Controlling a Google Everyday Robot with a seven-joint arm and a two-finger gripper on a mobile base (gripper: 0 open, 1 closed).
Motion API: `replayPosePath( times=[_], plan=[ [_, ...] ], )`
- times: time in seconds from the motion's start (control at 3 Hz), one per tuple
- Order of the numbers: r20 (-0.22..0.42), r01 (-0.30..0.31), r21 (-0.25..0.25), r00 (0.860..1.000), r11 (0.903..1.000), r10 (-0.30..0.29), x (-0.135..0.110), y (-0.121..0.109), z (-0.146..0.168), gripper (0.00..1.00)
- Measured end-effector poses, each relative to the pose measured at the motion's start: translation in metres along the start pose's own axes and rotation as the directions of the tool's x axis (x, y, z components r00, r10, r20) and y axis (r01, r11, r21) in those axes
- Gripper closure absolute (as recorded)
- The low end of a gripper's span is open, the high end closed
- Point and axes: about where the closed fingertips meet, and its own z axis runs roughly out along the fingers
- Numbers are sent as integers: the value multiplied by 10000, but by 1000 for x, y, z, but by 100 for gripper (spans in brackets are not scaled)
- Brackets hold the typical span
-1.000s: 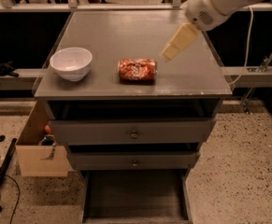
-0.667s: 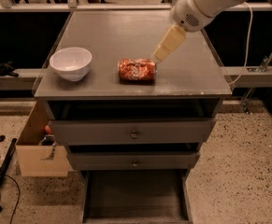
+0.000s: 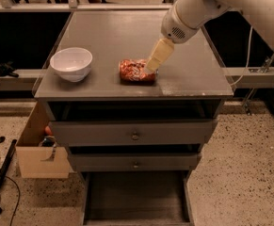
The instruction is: Place coke can into bottom drawer
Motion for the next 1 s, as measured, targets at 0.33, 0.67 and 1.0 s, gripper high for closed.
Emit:
replayPosePath(
  times=[0.33,0.67,1.0],
  plan=[
    [-132,-14,-294,9999,9996,10,4,6,16,0],
    [-356,-37,-583,9994,9983,16,8,10,38,0],
    [-483,-197,-733,9987,9971,162,13,14,51,0]
  ],
)
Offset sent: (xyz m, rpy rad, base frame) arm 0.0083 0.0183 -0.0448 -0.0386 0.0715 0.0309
